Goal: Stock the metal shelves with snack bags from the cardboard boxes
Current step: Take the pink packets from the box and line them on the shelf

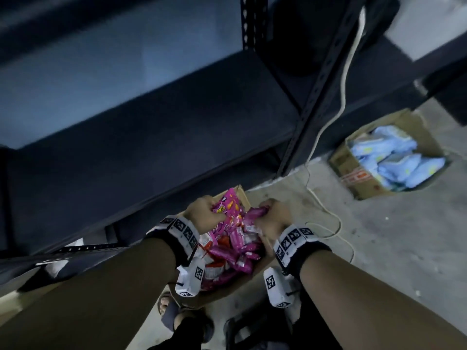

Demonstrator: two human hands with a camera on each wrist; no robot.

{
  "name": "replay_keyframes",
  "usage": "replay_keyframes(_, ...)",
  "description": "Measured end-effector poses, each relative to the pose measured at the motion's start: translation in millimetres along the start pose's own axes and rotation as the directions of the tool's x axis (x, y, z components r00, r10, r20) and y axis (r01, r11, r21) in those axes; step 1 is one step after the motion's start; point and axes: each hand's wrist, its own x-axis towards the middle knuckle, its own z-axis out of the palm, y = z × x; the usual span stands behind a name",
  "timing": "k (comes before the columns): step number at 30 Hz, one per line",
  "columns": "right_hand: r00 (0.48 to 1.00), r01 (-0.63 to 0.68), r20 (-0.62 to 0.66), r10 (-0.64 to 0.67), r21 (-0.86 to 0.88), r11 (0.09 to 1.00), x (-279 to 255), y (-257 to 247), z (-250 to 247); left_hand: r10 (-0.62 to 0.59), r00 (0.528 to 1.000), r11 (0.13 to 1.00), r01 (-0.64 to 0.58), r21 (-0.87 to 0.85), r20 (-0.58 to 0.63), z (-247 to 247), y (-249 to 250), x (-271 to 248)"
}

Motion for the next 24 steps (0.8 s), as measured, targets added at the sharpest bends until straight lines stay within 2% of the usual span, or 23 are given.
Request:
replay_keyframes(1, 1.000, 0.028, 0.003, -0.028, -0.065, 0.997, -8.3, -9.4, -12.7, 0.007, 1.000, 1.000, -0.007, 0.018, 0.003, -12.6, 10.0, -11.6)
replay_keyframes(4, 0.985, 0.103, -0.111, -0.134, -0.249, 0.963, -21.2, -30.6, -47.0, 0.063, 0.998, 0.996, -0.064, 0.060, 0.003, -50.1, 36.2, -42.4)
replay_keyframes(7, 0.956, 0.197, -0.143, -0.258, -0.339, 0.920, -58.1, -73.1, -79.7, 0.117, 0.993, 0.988, -0.116, 0.106, -0.002, -90.2, 54.7, -75.2)
replay_keyframes(8, 0.950, 0.235, -0.110, -0.292, -0.365, 0.901, -73.9, -90.4, -90.8, 0.130, 0.991, 0.983, -0.130, 0.129, 0.010, -102.9, 58.5, -84.8)
replay_keyframes(9, 0.950, 0.278, -0.025, -0.311, -0.388, 0.879, -81.8, -102.8, -101.3, 0.138, 0.990, 0.979, -0.140, 0.148, 0.021, -114.6, 60.1, -92.6)
replay_keyframes(12, 0.904, 0.423, 0.154, -0.398, -0.450, 0.787, -107.0, -140.1, -128.1, 0.156, 0.988, 0.968, -0.154, 0.196, 0.007, -146.5, 64.7, -117.2)
replay_keyframes(19, 0.789, 0.609, 0.305, -0.534, -0.511, 0.607, -179.7, -238.2, -152.6, 0.165, 0.985, 0.935, -0.141, 0.325, -0.048, -219.7, 65.5, -186.3)
replay_keyframes(24, 0.641, 0.763, 0.375, -0.670, -0.410, 0.500, -221.3, -305.6, -154.7, 0.202, 0.972, 0.948, -0.164, 0.274, -0.119, -274.9, 51.8, -240.6)
